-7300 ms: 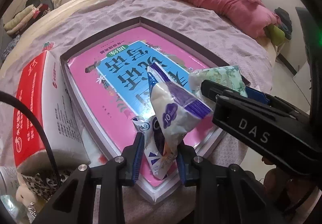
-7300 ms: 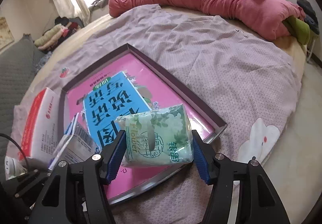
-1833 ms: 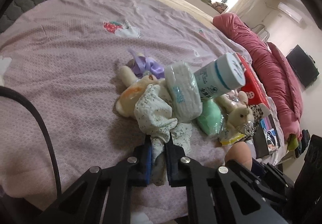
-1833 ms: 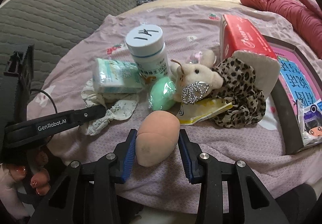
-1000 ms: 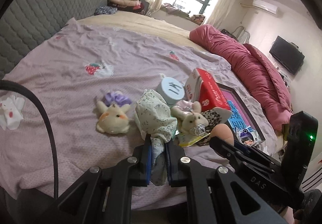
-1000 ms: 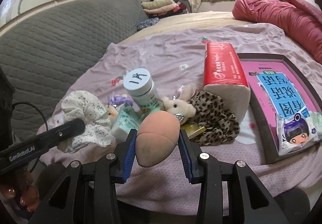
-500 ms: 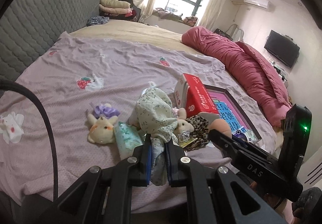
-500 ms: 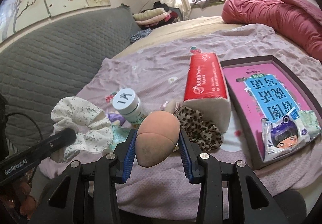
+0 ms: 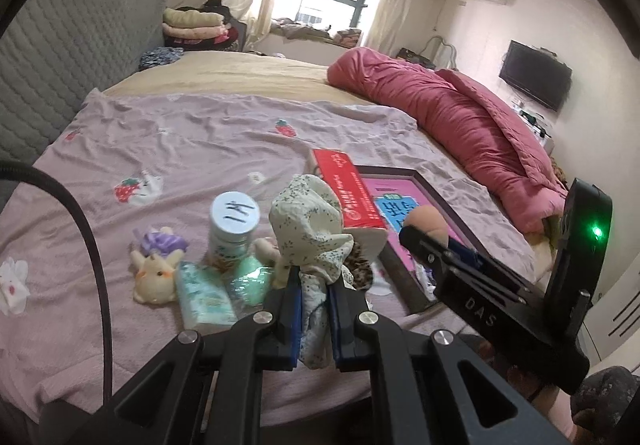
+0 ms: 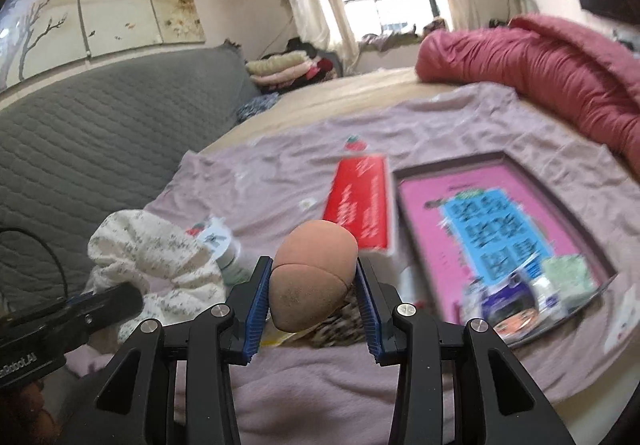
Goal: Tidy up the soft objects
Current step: 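Carry the sponge and scrunchie over the pink book tray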
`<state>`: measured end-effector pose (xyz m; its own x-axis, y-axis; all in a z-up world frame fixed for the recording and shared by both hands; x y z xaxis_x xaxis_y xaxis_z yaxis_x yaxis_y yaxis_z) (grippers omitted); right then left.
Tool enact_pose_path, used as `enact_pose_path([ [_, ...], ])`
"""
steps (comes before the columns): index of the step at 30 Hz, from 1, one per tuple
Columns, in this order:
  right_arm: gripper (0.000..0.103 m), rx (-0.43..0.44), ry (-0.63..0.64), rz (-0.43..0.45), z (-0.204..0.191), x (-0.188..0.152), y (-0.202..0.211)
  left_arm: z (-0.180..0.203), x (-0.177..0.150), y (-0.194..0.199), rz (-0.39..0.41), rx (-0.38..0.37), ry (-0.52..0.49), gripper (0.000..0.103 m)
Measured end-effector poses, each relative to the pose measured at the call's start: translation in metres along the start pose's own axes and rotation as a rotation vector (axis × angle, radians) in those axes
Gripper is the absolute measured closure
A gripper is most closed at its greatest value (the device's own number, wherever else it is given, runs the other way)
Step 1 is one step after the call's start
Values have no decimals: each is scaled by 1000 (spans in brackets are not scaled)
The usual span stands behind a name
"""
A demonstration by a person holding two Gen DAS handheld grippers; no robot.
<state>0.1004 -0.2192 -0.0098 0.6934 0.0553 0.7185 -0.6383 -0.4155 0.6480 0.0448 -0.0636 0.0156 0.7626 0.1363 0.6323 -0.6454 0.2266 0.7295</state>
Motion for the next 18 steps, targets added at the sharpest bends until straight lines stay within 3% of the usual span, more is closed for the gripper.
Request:
enact_pose_path([
  [18,62,-208,-216,121,118,19,31,87,23,-27,-3,-82,-137,92],
])
Point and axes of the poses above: each gripper's, at about its wrist camera, not at the fingertips, and y roughly against the way its jaws point, z to its right, x to its top, the point moved 6 cm from there along -y, roughly the way its jaws point, and after that the axes turned 8 degrees about -z, right-handed, at the moved point
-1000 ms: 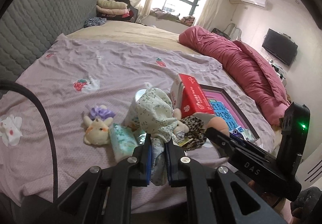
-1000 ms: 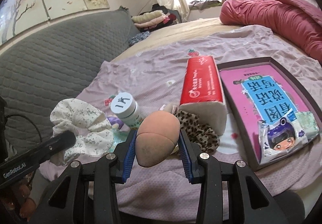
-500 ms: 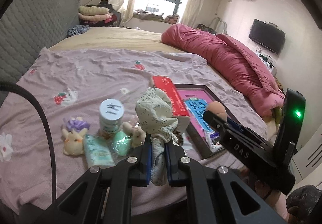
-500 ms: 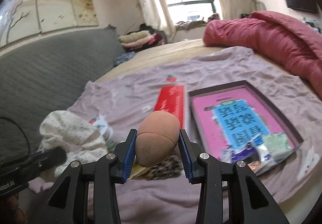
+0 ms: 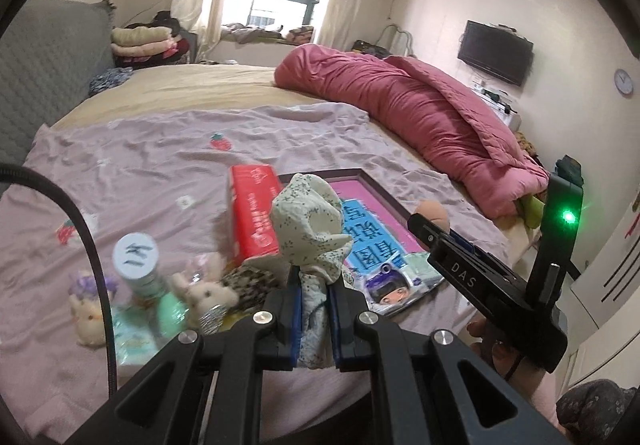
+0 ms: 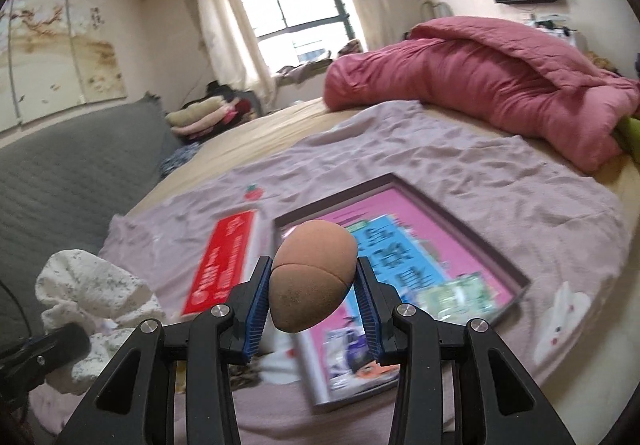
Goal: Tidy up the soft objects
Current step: 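Carry the sponge and scrunchie over the pink book tray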
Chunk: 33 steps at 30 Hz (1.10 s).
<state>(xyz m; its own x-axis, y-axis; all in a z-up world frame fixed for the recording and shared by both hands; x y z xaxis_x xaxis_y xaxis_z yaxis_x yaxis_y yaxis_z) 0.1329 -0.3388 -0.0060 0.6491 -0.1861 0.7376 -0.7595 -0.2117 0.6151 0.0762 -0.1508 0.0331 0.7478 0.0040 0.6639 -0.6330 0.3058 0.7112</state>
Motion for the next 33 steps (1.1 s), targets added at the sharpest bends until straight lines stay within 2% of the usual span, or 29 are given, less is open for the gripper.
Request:
enact_pose_path([
  [11,62,-110,-55,90,56,16,17,41,23,-32,-16,-59,-44,92],
  [20,62,-144,-132,96,91,17,16,64,28,-63,-43,-84,-70,92],
  [33,62,-178,-194,75,122,14,6,78,20,-115,-135,-144,-45,92],
])
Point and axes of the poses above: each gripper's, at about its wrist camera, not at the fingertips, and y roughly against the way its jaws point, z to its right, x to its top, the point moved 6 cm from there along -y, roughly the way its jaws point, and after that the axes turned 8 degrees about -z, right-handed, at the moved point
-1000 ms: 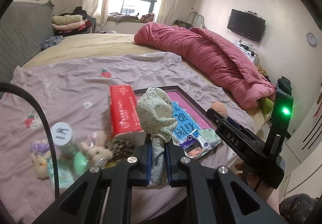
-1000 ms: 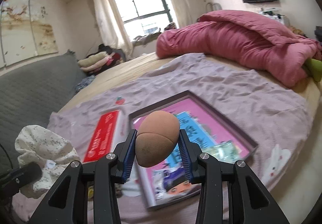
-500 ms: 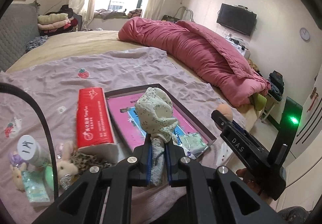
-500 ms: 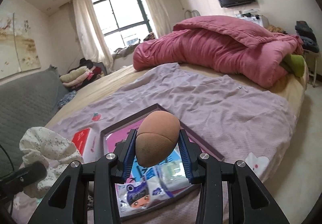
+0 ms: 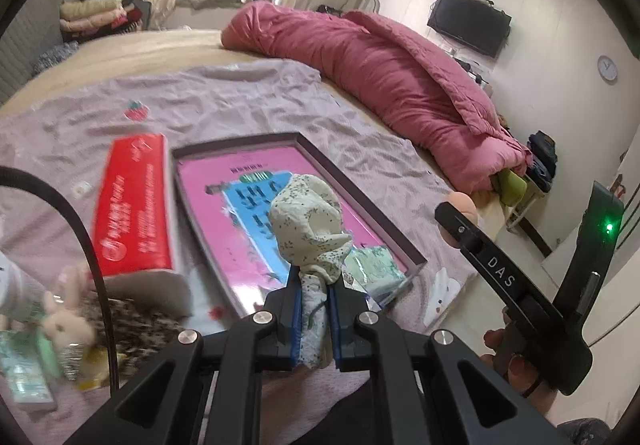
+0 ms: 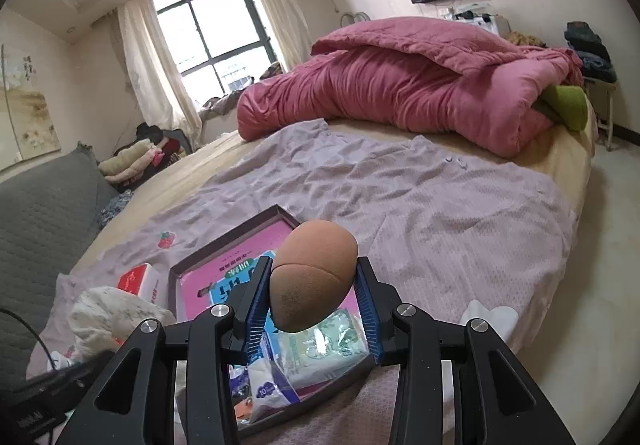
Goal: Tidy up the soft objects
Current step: 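Carry the sponge and scrunchie over the pink book tray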
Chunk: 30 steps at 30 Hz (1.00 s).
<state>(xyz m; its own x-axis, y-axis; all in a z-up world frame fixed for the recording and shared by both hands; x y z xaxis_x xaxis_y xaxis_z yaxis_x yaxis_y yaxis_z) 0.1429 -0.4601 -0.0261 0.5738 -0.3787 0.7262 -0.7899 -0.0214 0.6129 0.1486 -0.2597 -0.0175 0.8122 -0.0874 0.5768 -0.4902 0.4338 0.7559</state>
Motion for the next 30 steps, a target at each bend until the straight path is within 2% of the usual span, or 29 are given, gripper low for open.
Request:
enact_pose_path([
  [6,62,-12,0,-19,2,-2,-8,2,-6,-42,-97,-53,33,92],
  [14,61,-46,-1,-60,9,-4,-26,-4,-20,-81,-174,-11,33,91],
  [19,61,-62,3,-101,12,-6,-41,-8,-25,-87,-185,5,21,91],
  [30,61,-104,8,-247,15,-21,-72,-15,-32,-84,-197,-13,43,91],
])
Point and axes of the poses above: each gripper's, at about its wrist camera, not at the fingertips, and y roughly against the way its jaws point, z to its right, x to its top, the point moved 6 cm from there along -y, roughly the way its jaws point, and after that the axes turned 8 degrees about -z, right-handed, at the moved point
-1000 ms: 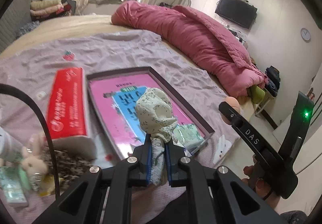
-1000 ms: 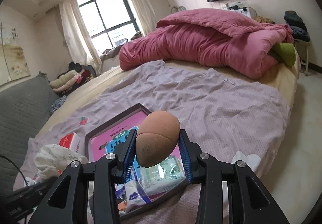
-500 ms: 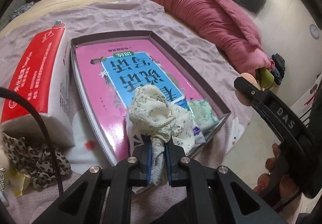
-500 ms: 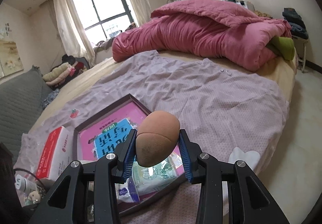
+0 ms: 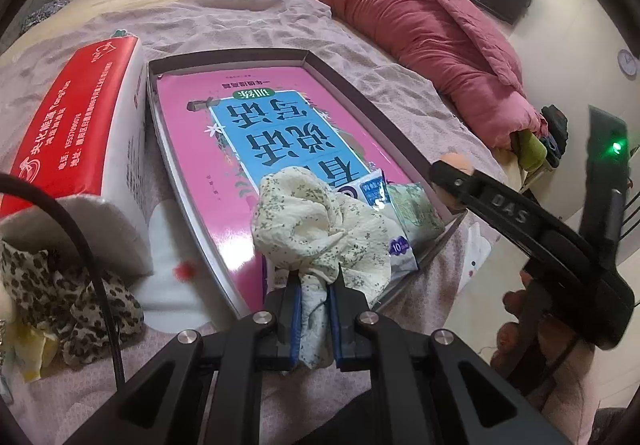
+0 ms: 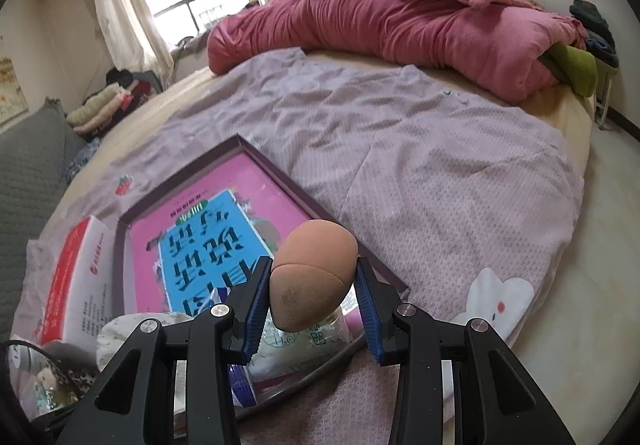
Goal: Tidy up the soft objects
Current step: 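Carry the sponge and scrunchie over the pink book tray, then open the left gripper to drop the scrunchie while the right gripper releases the sponge in the tray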
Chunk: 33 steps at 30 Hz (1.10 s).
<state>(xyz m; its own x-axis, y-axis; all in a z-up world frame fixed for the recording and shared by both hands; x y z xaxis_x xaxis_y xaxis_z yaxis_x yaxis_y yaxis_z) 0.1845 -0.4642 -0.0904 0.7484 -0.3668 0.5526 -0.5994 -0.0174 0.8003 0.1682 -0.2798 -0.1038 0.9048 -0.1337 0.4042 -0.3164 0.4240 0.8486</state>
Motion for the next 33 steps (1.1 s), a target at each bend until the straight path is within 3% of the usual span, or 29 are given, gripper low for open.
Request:
enact_pose_path([
  [8,61,-22,-34,-64,7,-5,-13,3,-11,3,-13,-3,-15,91],
  [16,60,-30,-33,-73,8,-6,-16,-1,-16,2,-21,0,-1,90],
  [26,47,-21,-29,-2,6,-2,-1,-3,-16,0,-24,-3,9,89],
  [33,44,-33,-77,57,17,0,13,-4,-10,-13,-31,48,-15,88],
])
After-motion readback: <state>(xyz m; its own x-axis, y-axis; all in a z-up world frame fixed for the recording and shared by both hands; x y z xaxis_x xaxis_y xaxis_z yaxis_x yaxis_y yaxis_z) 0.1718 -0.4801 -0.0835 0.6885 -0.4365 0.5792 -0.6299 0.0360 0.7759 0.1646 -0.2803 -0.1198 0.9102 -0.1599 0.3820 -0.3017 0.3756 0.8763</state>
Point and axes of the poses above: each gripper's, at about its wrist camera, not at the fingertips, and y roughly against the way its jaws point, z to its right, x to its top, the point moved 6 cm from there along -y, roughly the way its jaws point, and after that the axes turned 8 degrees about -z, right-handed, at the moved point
